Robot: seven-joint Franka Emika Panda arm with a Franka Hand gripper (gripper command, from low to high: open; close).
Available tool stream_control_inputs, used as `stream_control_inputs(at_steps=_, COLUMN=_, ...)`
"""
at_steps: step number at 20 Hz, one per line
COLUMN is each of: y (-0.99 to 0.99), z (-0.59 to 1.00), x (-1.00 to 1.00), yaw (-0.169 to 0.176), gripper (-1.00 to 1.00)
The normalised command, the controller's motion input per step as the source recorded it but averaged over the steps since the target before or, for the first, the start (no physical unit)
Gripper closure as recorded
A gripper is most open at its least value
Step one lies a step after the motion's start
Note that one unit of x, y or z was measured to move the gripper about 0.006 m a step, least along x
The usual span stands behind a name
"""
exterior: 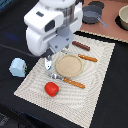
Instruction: Interact with the objects in diverse but meaningful ways.
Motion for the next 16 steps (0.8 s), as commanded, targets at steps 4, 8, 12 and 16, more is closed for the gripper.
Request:
stream_control_inputs(at_steps=4, y=-0.63, z=-0.2, x=0.14, yaw=0.001, gripper=-1.0)
stream_control_inputs(at_steps=8, y=-0.63, z=-0.22, x=0.23, yaw=0.009, gripper=-1.0)
stream_control_inputs(at_steps=12, y=-0.52, z=-0.17, x=0.48, yaw=0.039, gripper=-1.0)
stream_control_inputs(at_steps=16, y=-0.46, z=-0.03, x=0.54, yaw=0.02, gripper=-1.0)
